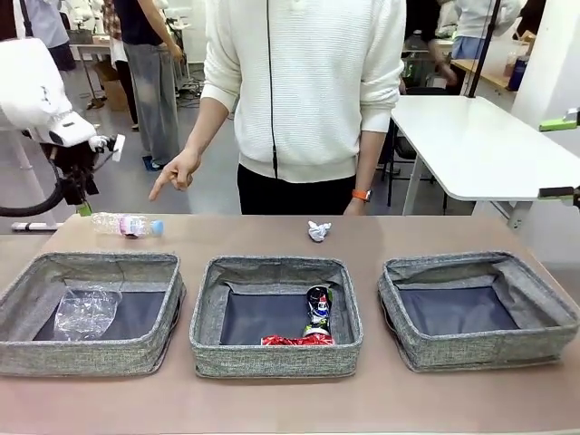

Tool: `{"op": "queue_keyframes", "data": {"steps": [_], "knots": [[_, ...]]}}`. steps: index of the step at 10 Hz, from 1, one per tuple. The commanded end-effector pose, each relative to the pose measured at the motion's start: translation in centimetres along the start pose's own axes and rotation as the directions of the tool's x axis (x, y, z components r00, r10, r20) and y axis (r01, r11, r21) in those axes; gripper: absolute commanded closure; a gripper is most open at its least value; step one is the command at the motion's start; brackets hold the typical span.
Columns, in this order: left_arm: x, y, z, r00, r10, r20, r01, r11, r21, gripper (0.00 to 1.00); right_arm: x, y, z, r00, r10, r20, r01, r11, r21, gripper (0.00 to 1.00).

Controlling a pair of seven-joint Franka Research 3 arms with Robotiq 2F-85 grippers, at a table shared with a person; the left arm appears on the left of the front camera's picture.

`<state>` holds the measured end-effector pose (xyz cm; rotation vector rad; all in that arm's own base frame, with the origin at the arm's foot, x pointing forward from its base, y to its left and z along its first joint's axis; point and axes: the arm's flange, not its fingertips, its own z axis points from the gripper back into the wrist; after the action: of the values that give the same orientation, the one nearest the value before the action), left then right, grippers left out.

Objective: Sort the waste into the appropriate baskets.
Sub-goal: Pick up the waste item pointed out by the person.

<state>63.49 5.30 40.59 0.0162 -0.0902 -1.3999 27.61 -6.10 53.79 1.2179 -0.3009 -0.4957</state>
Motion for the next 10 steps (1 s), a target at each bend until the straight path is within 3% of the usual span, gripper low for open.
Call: {"op": "queue_keyframes", "data": {"steps": [1, 4, 6, 10], "knots": [[0.3, 1.0, -1.9, 0.992, -0.123, 0.036, 0.121, 0.991, 0.06, 0.0, 0.0, -0.1, 0.0, 1.0, 0.017, -0.002, -0.017, 1.0, 0.005, 0.0], [1.6, 2.5, -5.0, 0.966, -0.208, 0.15, 0.206, 0.978, 0.03, 0.0, 0.0, -0.1, 0.0, 1.0, 0.017, -0.002, -0.017, 1.0, 0.005, 0.0], [1.9, 2.9, -6.6, 0.964, -0.204, 0.169, 0.21, 0.977, -0.023, 0.0, 0.0, -0.1, 0.0, 1.0, 0.017, -0.002, -0.017, 1.0, 0.005, 0.0], [2.8, 3.6, -7.9, 0.976, -0.187, 0.115, 0.196, 0.978, -0.07, 0.0, 0.0, -0.1, 0.0, 1.0, 0.017, -0.002, -0.017, 1.0, 0.005, 0.0]]}}
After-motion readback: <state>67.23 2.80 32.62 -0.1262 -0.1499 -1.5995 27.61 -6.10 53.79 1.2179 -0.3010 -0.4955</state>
